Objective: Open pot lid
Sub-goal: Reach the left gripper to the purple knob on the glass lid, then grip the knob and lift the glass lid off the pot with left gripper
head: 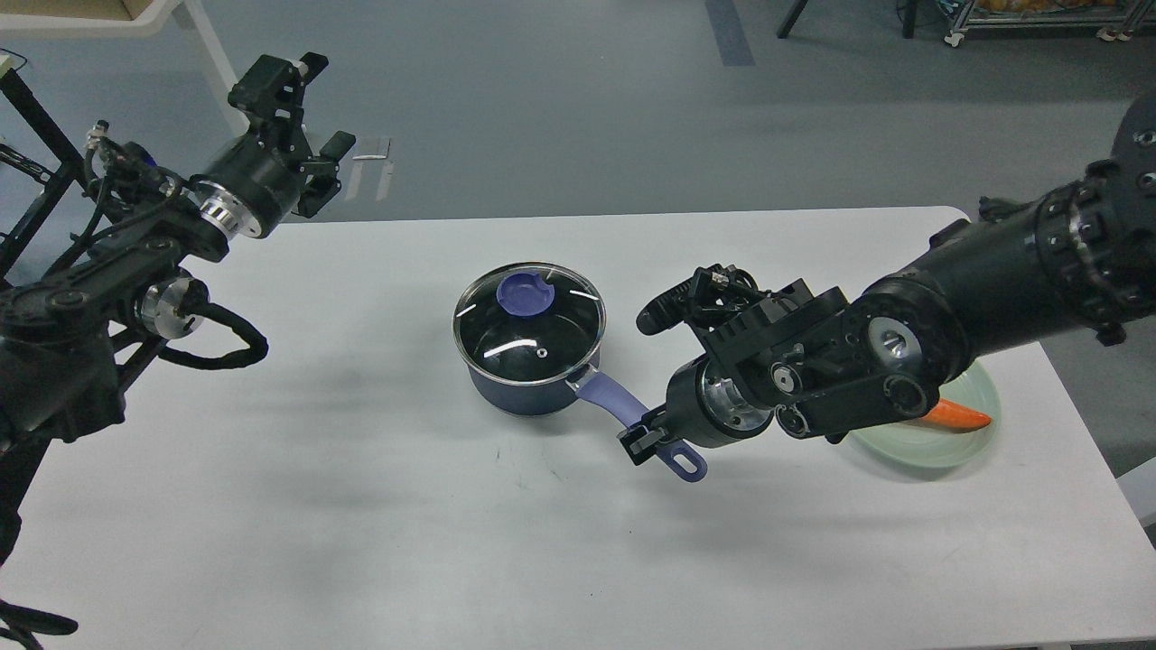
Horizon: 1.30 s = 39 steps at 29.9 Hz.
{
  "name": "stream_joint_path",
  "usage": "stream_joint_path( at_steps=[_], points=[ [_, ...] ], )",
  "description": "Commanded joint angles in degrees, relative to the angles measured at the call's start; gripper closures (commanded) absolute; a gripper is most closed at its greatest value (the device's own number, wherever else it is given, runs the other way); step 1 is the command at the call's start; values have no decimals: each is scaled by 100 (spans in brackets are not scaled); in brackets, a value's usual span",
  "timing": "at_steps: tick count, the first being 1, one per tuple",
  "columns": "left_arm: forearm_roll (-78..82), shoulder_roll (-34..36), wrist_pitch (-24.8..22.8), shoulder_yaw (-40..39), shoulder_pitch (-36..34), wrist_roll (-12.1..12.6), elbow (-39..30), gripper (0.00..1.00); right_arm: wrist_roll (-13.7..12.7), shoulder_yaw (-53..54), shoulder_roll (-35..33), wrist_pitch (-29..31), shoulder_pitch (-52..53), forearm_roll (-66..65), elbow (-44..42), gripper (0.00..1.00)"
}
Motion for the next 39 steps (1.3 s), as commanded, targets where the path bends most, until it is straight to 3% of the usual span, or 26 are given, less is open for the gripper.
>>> stream_joint_path(
  at_steps=[1,6,13,20,23,27,39],
  points=[
    [1413,30,274,49,-141,-4,-704,1,4,33,2,-2,-24,-2,-16,81],
    [4557,21,985,198,-150,-4,-1750,1,4,130,-60,15,-77,-2,-16,82],
    [7559,-242,1953,628,-185,-4,-1822,1,4,253,-86,24,-156,-11,-42,81],
    [7755,-278,2638,1718,-344,27,-1717,2,4,262,-69,112,-156,-19,-42,81],
    [7746,-330,2823,1851,-344,36,-1332,2,4,262,-60,112,-156,-19,-42,81],
    [7693,-506,2894,1868,-335,19,-944,2,4,262,-68,112,-156,-11,-33,81],
    [7667,-533,2920,2071,-265,-4,-917,2,4,262,-60,156,-147,-11,-33,81]
  ],
)
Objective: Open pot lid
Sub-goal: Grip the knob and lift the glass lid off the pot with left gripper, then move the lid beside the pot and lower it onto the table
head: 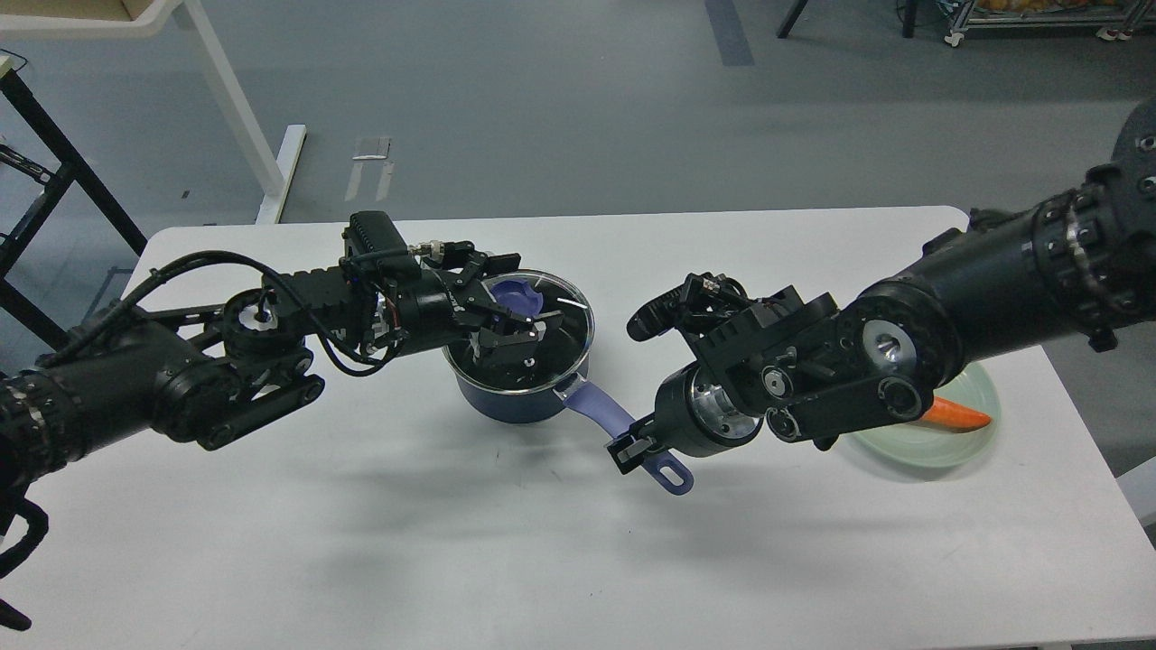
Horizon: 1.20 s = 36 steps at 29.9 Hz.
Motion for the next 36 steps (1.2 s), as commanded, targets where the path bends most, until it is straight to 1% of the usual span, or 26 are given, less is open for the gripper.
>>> stream_joint_path(
  at_steps=[1,3,4,8,13,17,19,22,27,32,36],
  points=[
    [-16,-5,73,79,25,0,43,2,0,-1,2,0,1,0,-1,81],
    [-16,-14,144,79,69,0,149,3,0,-1,2,0,1,0,-1,81],
    [-16,-32,162,79,70,0,201,5,0,-1,2,0,1,0,-1,81],
    [-7,-84,170,88,87,0,246,22,0,-1,2,0,1,0,-1,81],
    [-7,-76,162,193,78,0,246,48,0,-1,-7,0,1,9,-1,81],
    [-7,-67,179,202,70,0,237,57,0,-1,-7,0,1,9,-1,81],
    [-16,-14,179,185,52,0,202,59,0,-1,-7,0,1,9,-1,81],
    [-252,152,179,115,-36,0,106,59,0,-1,-16,0,10,9,-1,81],
    [-982,978,109,176,-457,0,-211,58,0,-1,-24,0,28,9,16,81],
    [-965,1865,109,246,-361,0,-159,58,9,8,-24,27,63,9,16,81],
    [-1017,2367,153,711,-116,0,87,57,0,61,-24,35,63,9,16,81]
  ],
)
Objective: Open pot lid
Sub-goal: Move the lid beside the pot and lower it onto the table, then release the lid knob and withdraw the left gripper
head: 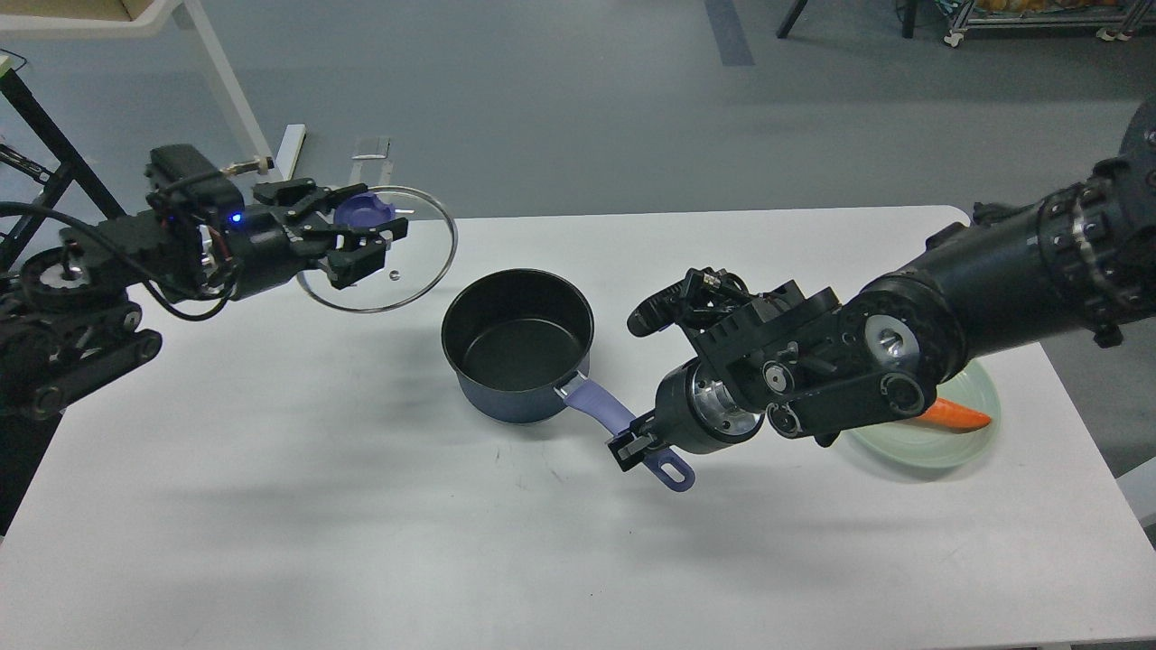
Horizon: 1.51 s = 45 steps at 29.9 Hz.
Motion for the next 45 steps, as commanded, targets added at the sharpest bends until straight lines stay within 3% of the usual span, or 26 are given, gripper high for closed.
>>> stream_joint_path(
  at_steps=[1,7,11,22,25,34,39,45],
  points=[
    [-70,374,52,395,256,0,347,57,-1,25,3,4,-8,-2,0,81],
    [-359,287,341,458,950,0,1419,57,-1,25,11,13,1,-2,0,81],
    [-633,-170,403,475,1188,0,1877,56,-1,25,11,22,1,-10,0,81],
    [-817,-461,430,475,1583,0,1974,52,-1,25,-6,40,-8,-10,0,81],
    [-888,-461,430,467,1575,0,1974,27,-1,25,3,40,-26,-19,-17,81],
    [-1141,-452,430,414,1566,0,1974,5,-1,34,3,40,-35,-19,-26,78],
    [-2396,-408,404,440,1496,0,1965,1,8,34,3,31,-43,-19,-26,69],
    [-3330,-364,360,422,1180,0,1957,1,8,34,-59,39,-26,-19,-26,40]
  ],
)
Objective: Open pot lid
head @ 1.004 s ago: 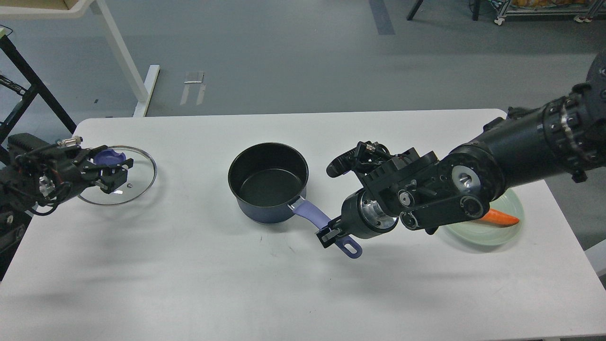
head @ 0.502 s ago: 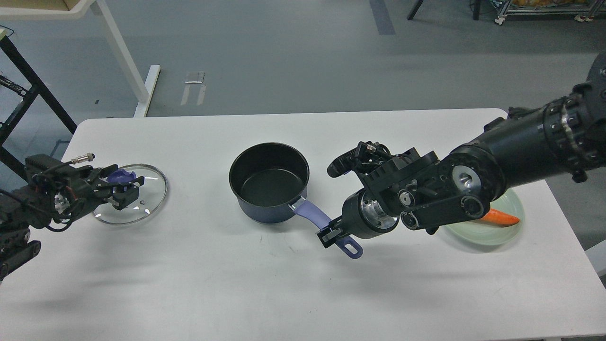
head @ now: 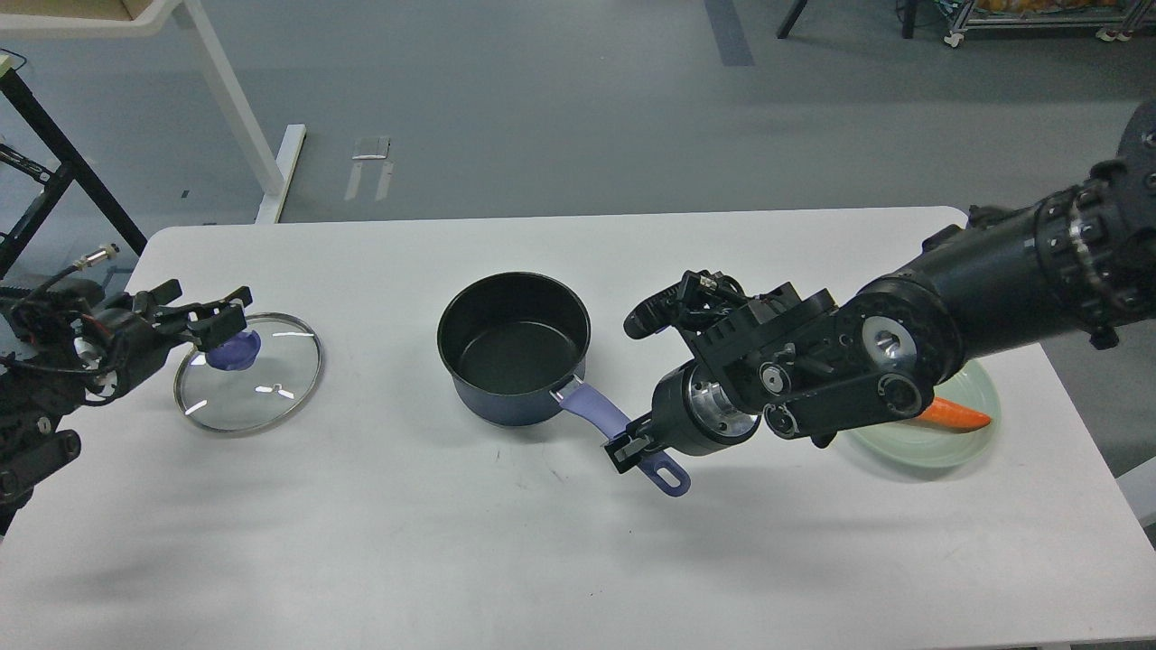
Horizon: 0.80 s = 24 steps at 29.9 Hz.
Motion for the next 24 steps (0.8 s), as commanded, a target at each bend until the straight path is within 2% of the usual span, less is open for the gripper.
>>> stream_joint_path(
  at_steps=[1,8,14,17,21,24],
  points=[
    [-439,18,-23,18,-287,-2,-4,1,4,8,-87,-2,16,0,1,33],
    [-1151,27,-383,-26,-612,-2,-4,1,21,289,-465,-2,33,0,-17,3],
    [-2801,79,-1288,-43,-1086,-2,39,1,74,1289,-1360,-46,-54,53,-245,2],
    [-3873,79,-1499,-43,-1166,-2,48,1,74,1816,-1861,-63,-335,44,-315,2],
    [-5123,18,-1736,-157,-1158,-2,48,1,74,3353,-2670,-90,-1159,88,-710,1],
    [-5747,-192,-2158,-648,-1157,-2,57,1,74,4959,-3075,-90,-2248,88,-1070,1]
  ],
)
